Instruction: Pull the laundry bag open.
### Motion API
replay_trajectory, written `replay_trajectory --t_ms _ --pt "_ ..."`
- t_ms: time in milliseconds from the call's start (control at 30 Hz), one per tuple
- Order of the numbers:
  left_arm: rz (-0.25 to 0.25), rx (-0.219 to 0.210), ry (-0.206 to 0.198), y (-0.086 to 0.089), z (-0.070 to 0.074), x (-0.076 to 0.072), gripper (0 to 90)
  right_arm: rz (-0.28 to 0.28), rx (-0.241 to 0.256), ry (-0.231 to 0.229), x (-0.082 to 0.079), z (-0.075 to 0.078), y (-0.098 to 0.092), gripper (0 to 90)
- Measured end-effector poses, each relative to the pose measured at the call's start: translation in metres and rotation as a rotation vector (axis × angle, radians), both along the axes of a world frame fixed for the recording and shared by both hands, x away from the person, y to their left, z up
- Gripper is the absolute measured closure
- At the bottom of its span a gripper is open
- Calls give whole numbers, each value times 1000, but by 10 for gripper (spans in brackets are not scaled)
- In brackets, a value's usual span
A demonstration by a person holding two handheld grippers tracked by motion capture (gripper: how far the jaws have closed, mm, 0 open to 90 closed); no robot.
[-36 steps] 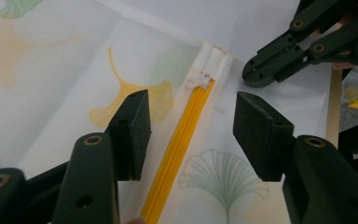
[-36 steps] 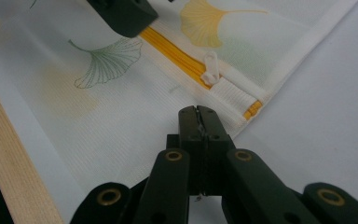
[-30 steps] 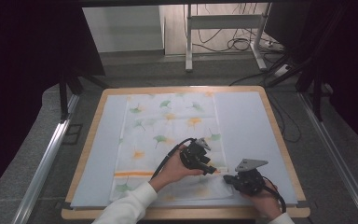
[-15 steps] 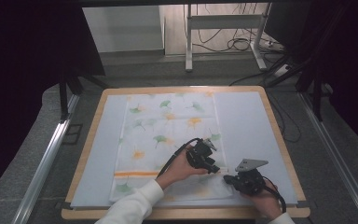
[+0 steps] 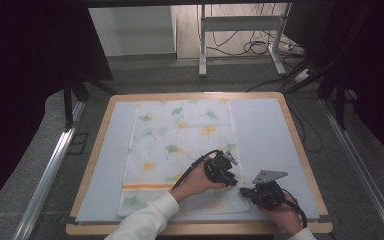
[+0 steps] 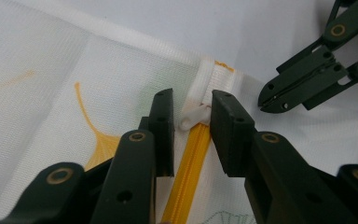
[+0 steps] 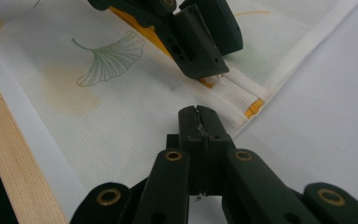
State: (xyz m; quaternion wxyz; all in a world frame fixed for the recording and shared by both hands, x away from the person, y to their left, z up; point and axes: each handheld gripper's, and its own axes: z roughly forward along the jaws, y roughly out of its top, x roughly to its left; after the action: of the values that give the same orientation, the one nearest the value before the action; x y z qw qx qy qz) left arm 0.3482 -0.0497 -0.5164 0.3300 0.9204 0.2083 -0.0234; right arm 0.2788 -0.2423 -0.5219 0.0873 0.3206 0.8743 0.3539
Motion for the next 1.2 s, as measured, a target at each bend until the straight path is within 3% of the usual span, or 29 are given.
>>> replay_trajectory --t_ms 300,533,700,1067,1200 --pt "-24 21 -78 -1 1 -10 779 1 1 1 0 0 0 888" --pt "-14 2 -67 1 1 -9 821 3 0 -1 0 0 0 887" --pt "-26 21 -107 -2 3 -14 826 4 1 1 0 0 -1 887" --pt "-48 -20 -38 2 3 -8 853 5 4 2 1 0 -1 886" --pt "-81 -20 -11 2 2 -7 846 5 5 2 1 0 -1 885"
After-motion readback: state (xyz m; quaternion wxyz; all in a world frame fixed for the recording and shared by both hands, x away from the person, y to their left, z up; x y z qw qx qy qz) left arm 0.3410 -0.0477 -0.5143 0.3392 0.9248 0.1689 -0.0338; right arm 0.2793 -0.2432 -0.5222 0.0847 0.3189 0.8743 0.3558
